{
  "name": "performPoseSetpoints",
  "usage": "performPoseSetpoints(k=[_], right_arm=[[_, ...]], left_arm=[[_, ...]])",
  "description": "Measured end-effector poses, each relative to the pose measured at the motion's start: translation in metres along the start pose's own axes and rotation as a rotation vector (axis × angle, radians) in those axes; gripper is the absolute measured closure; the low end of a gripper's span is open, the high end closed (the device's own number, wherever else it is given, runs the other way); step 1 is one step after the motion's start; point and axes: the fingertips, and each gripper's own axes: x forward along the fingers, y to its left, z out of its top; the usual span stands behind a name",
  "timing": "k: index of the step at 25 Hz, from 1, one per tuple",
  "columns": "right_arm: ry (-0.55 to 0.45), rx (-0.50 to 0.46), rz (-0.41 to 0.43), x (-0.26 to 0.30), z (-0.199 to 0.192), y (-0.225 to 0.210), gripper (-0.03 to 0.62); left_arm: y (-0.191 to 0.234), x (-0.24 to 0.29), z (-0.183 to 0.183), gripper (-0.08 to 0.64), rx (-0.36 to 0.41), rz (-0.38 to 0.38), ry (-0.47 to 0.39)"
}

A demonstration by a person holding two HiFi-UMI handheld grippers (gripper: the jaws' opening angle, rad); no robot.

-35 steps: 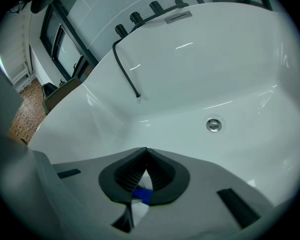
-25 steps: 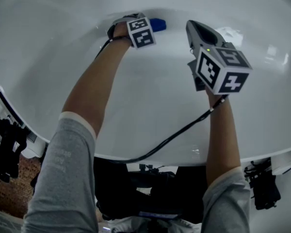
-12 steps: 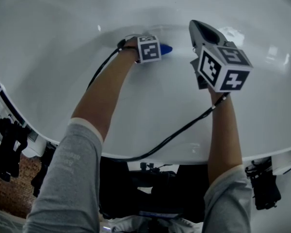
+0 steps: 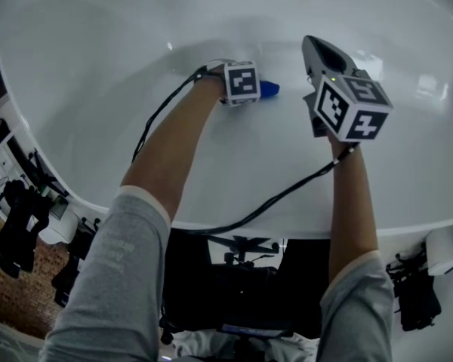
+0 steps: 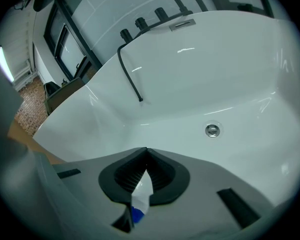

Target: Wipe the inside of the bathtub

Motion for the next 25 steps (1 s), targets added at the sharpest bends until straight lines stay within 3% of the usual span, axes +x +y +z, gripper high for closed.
performPoseSetpoints(k=[9,13,25], right_arm=[[-0.065,-0.040,0.003,-0.064,0.055,0.035,0.583],[-0.081,-0.042,0.010,-0.096,0.068,0.052,0.583],[-0.106,-0.007,0.005,-0.174,0.087,0.078,0.583]], left_arm=[[-0.064,-0.049,0.060,0.456,0.049,-0.081,-0.245],[-0.096,-0.068,0.056,0.456,0.017,-0.106,-0.218],[-0.172,-0.119,0.068,0.456,-0.005,-0.131,-0.273]])
